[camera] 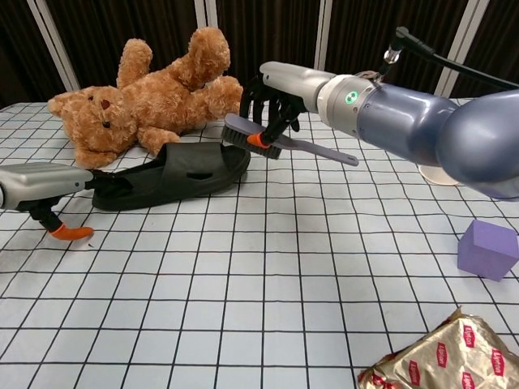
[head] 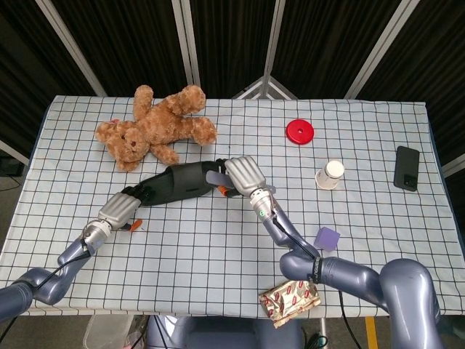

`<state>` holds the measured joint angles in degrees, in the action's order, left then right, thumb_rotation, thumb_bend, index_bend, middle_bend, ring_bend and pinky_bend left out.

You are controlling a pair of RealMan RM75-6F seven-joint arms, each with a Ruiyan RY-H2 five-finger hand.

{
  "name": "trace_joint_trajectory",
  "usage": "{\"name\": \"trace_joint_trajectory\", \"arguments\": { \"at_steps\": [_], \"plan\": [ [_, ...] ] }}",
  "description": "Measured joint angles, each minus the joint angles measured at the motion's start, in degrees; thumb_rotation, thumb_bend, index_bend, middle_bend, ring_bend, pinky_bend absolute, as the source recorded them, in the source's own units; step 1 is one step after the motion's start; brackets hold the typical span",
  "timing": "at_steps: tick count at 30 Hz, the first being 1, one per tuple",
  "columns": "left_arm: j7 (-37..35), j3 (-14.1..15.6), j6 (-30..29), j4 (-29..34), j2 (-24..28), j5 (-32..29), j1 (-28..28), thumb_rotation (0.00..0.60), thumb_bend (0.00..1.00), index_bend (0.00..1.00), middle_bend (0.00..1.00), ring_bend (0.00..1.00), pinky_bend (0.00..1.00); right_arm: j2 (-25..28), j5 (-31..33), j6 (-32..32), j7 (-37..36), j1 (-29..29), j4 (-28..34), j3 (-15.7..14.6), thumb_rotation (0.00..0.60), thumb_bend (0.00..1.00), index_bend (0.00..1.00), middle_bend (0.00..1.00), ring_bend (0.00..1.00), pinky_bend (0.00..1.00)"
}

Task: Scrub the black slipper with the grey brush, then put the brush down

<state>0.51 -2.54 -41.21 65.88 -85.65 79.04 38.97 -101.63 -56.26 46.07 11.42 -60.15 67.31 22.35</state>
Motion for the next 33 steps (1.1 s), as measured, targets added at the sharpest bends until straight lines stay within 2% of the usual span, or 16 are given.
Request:
{"name": "trace_joint_trajectory", "arguments": {
  "at_steps": [6,16,22,33],
  "plan": [
    [-1.5,0.5,0.3,-1.5,-0.8,0.8,0.6,0.563,0.57,0.05,0.04,0.03,0.11,-2.4,-1.2,1.6,-2.8,-0.4,-0.3,0.6,0.600,0.60,0.77,0.63,0.58,0.66],
    [-2.5,1.2,0.2,-1.7,-1.2,1.6,1.2,0.563,0.57,0.05,0.04,0.03,0.11,-7.4,-3.2,3.9,-3.5,-2.1,-1.9,0.7,0.600,0.61,0.77,0.63,0.58,0.66],
    [-2.9,1.6,-0.2,-1.4,-0.9,1.6,0.9,0.563,0.57,0.05,0.04,0.03,0.11,-10.7,-3.4,3.3,-4.0,-3.8,-7.0,0.9,0.600,0.61,0.77,0.63,0.59,0.66],
    [-3.0,2.1,-1.1,0.3,0.6,1.7,0.6,0.562,0.57,0.05,0.04,0.03,0.11,-17.0,-7.3,3.2,-9.2,-6.1,-20.7,0.3,0.600,0.61,0.77,0.63,0.59,0.66]
  ]
}}
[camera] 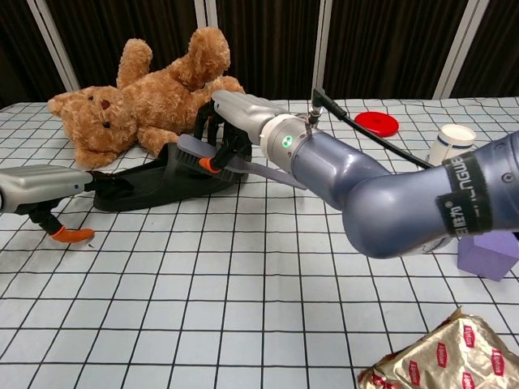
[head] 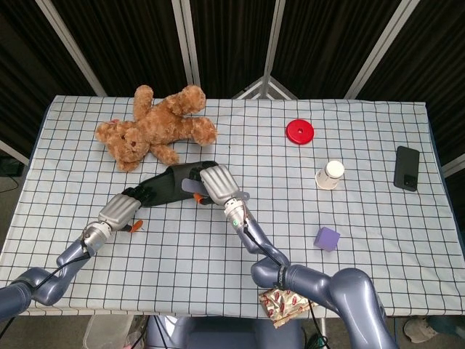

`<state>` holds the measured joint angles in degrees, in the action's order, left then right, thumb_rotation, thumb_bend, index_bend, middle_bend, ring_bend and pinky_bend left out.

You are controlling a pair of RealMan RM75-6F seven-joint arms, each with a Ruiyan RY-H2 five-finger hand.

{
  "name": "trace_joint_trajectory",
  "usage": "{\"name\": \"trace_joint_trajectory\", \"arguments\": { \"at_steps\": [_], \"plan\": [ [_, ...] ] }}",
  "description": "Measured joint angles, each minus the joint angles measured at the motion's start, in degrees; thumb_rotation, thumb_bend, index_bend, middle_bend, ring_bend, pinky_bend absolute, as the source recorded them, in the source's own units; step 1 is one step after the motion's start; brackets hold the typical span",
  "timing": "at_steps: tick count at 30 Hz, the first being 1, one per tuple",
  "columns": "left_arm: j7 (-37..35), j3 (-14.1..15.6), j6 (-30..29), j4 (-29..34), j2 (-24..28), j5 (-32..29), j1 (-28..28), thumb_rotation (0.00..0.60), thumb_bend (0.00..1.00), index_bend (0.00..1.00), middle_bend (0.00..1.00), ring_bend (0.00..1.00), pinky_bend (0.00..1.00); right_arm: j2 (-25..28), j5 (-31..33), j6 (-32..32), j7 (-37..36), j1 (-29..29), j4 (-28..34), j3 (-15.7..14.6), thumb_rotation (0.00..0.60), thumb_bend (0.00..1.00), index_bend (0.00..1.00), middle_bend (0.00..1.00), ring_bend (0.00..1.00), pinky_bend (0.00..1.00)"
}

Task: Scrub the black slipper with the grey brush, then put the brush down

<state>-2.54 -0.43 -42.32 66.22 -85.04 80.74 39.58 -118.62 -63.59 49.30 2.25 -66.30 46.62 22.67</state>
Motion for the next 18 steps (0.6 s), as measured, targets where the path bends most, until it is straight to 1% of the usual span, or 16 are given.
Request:
{"name": "trace_joint_trajectory", "arguments": {
  "at_steps": [8,14,18],
  "plan": [
    [0.9,0.2,-0.1,1.5,0.6,-0.6,-0.1,0.564,0.57,0.05,0.04,0.03,0.11,-3.4,-2.3,0.8,-2.0,-1.0,-7.3,-0.5,0.600,0.61,0.77,0.63,0.59,0.66],
    [1.7,0.2,0.3,2.3,0.7,-1.1,0.0,0.564,0.57,0.05,0.04,0.03,0.11,-5.3,-2.6,1.5,-2.0,-1.1,-10.8,-0.3,0.600,0.61,0.77,0.63,0.59,0.66],
    [2.2,0.3,0.4,2.7,0.5,-1.3,0.1,0.564,0.57,0.05,0.04,0.03,0.11,-5.8,-2.7,1.7,-1.7,-1.0,-11.8,0.0,0.600,0.62,0.77,0.63,0.59,0.66]
  ]
}}
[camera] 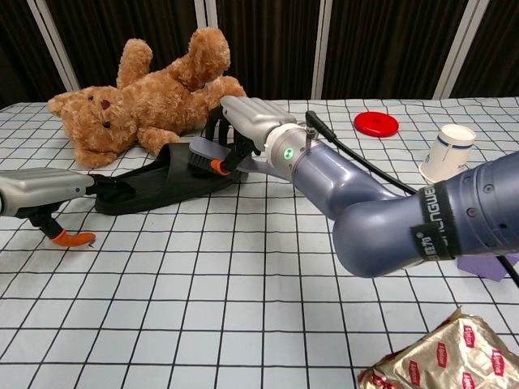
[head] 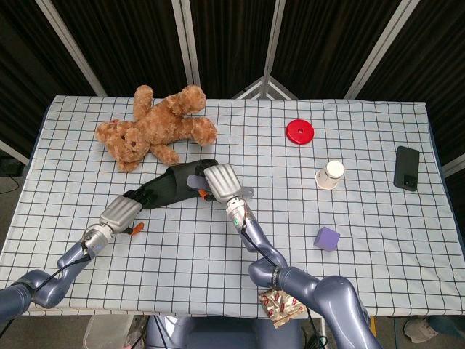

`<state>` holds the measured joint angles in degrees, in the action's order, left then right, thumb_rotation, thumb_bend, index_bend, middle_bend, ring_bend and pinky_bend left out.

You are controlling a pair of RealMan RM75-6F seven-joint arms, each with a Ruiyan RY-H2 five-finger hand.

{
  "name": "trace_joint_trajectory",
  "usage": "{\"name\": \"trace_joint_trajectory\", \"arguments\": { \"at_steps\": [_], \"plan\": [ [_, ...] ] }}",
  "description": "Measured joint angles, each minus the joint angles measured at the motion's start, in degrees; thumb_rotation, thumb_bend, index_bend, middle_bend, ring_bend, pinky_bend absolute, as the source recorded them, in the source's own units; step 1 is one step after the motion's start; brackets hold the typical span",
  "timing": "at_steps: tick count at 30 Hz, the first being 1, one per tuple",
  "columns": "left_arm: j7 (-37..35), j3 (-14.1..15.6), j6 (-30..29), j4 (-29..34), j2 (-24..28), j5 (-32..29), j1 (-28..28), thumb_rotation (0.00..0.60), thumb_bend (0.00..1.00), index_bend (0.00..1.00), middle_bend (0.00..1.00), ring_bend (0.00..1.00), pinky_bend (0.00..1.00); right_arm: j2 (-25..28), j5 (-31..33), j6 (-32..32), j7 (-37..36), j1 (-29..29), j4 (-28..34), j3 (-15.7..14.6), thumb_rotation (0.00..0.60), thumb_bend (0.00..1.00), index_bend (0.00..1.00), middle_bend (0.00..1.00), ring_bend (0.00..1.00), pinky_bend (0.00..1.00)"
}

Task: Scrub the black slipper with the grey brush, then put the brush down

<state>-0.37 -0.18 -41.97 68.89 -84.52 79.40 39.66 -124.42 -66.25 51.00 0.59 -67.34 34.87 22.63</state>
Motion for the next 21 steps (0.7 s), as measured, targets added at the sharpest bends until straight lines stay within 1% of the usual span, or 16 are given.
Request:
{"name": "trace_joint_trajectory", "arguments": {
  "at_steps": [13,16,21],
  "plan": [
    [1.3,0.2,-0.3,1.3,0.2,-0.6,-0.1,0.562,0.57,0.05,0.04,0.03,0.11,-0.4,0.5,-0.2,2.5,1.6,-1.5,0.1,0.600,0.62,0.77,0.63,0.59,0.66],
    [1.4,0.1,-0.2,1.5,0.0,-0.6,0.1,0.562,0.57,0.05,0.04,0.03,0.11,-0.4,0.5,0.1,2.8,1.8,-0.4,0.1,0.600,0.64,0.77,0.63,0.59,0.66],
    [1.7,0.1,0.0,2.0,-0.4,-0.6,0.5,0.565,0.57,0.05,0.04,0.03,0.11,-0.5,0.2,2.4,4.8,2.2,3.4,0.4,0.600,0.65,0.77,0.63,0.59,0.66]
  ]
}}
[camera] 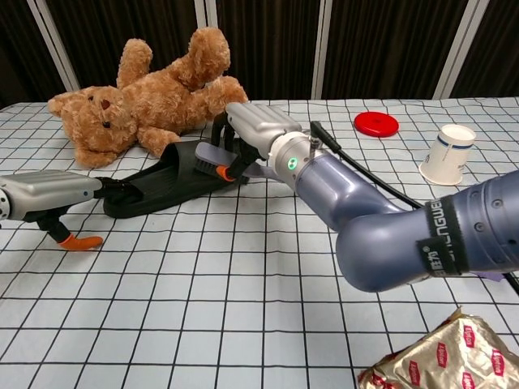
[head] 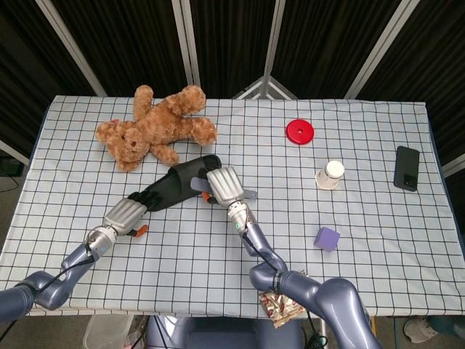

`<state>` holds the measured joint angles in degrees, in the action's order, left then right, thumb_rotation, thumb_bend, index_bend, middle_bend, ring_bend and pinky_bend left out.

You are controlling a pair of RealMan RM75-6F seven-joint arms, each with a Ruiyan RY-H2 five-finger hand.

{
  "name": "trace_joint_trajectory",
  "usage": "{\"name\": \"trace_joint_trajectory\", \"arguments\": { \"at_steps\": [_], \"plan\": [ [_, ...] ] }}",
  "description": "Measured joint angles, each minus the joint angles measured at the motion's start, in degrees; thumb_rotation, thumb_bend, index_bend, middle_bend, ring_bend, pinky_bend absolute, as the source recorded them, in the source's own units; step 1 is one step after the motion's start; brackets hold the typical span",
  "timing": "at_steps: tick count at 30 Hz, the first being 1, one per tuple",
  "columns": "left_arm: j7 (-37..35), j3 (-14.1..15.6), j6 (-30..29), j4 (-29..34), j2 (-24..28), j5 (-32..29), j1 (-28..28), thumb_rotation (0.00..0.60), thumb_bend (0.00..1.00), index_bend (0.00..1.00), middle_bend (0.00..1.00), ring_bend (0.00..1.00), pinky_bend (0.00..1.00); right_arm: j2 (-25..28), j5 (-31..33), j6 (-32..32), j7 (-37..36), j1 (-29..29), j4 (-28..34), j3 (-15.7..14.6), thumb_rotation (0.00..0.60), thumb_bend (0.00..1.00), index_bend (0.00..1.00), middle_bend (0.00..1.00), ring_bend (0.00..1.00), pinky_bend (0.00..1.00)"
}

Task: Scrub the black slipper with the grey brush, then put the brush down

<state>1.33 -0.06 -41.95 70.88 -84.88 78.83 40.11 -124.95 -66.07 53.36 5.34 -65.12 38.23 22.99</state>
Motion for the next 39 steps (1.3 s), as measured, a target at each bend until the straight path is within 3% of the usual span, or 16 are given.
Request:
{"name": "trace_joint_trajectory", "arguments": {
  "at_steps": [14,26,39],
  "plan": [
    [1.2,0.3,-0.4,2.4,0.1,-0.1,0.0,0.565,0.57,0.04,0.04,0.03,0.11,-0.4,0.3,4.3,8.0,0.9,11.4,1.2,0.600,0.64,0.77,0.63,0.59,0.66],
    [2.4,1.2,-0.6,3.3,0.5,-0.9,-0.7,0.562,0.57,0.04,0.04,0.03,0.11,-1.5,1.4,2.0,6.9,-0.4,4.8,3.1,0.600,0.65,0.77,0.63,0.59,0.66],
    [3.4,1.6,-0.8,3.5,0.9,-1.7,-1.3,0.562,0.57,0.04,0.04,0.03,0.11,-1.6,1.4,0.3,3.7,0.1,-1.7,3.1,0.600,0.65,0.77,0.63,0.59,0.66]
  ]
}}
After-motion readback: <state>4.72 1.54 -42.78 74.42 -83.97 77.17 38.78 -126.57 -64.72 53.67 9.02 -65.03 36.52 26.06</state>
